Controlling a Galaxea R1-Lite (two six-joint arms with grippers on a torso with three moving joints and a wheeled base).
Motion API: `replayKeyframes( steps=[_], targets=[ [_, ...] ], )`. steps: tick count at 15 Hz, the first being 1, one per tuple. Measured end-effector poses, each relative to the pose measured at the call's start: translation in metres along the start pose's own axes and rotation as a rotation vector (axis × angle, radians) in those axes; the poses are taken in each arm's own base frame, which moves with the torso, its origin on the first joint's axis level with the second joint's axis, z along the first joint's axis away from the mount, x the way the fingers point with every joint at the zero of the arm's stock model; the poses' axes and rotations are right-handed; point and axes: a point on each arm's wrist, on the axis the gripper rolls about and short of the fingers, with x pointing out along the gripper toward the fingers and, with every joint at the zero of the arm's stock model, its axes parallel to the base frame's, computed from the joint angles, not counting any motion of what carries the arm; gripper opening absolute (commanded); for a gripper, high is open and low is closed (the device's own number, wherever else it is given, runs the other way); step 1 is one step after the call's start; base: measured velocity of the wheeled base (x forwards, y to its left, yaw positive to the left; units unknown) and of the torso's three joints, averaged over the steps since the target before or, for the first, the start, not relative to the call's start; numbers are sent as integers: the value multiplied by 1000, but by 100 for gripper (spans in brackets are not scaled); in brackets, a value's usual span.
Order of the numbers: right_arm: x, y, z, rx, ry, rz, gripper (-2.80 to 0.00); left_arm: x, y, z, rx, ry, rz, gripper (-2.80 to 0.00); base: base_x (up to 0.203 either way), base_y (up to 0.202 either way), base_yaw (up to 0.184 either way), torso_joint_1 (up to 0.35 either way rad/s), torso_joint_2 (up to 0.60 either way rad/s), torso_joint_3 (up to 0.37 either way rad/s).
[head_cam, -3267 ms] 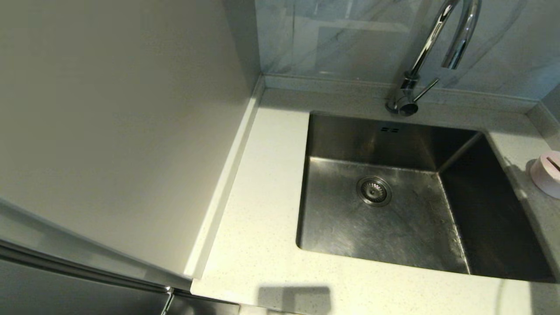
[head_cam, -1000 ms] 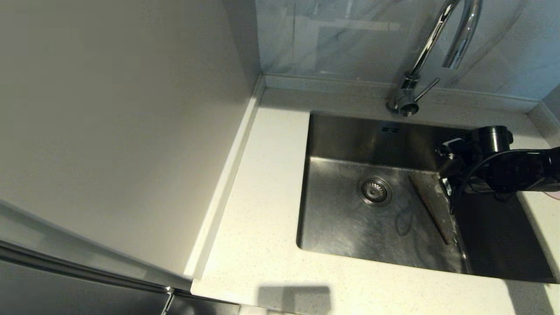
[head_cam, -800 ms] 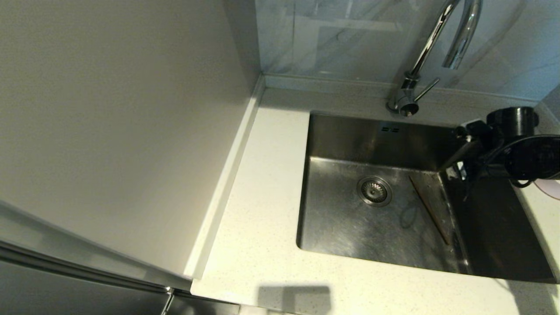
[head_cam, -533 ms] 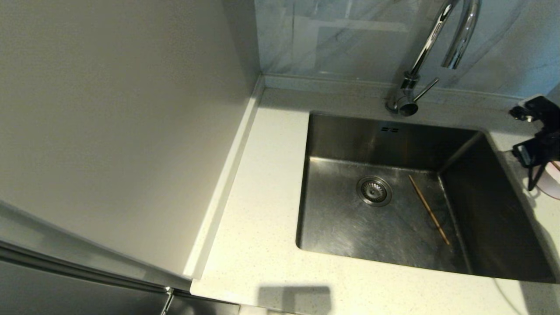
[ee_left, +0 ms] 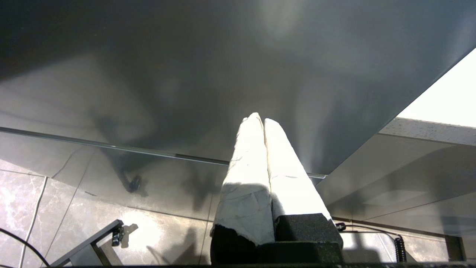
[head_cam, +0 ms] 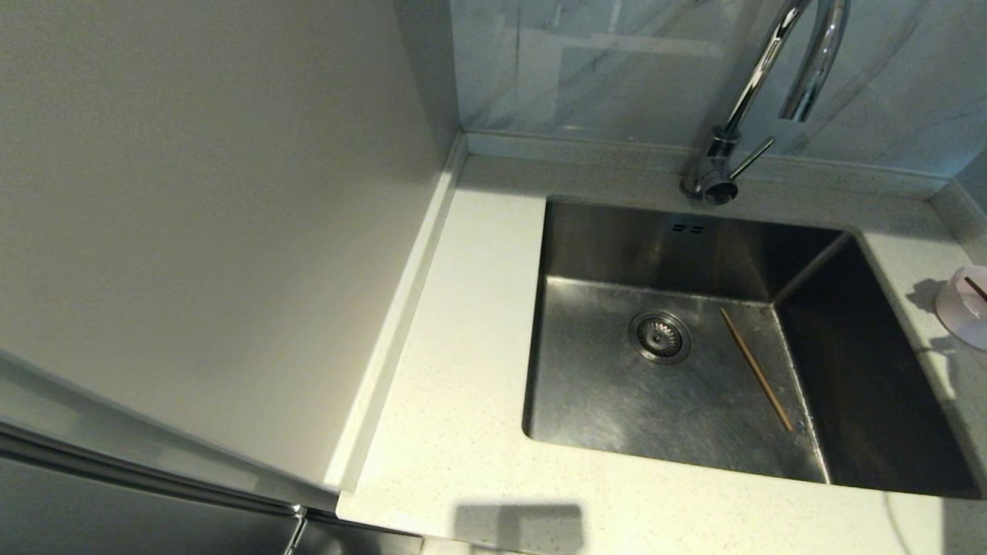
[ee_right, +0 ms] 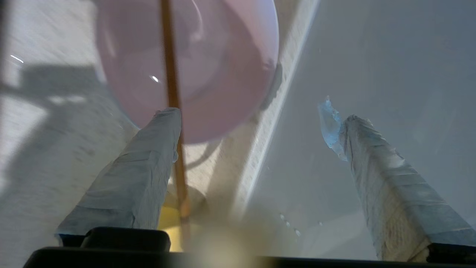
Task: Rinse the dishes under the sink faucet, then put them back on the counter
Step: Put the chopsticks into the sink
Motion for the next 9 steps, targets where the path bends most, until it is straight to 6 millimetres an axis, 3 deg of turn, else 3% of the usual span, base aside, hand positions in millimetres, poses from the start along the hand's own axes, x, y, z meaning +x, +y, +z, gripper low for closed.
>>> replayKeyframes(
  steps=[9],
  targets=[
    [12,-7,-17,-11,27,28,0,0,0,0,0,0,0,-280,0,0,0,0,0,0]
  ],
)
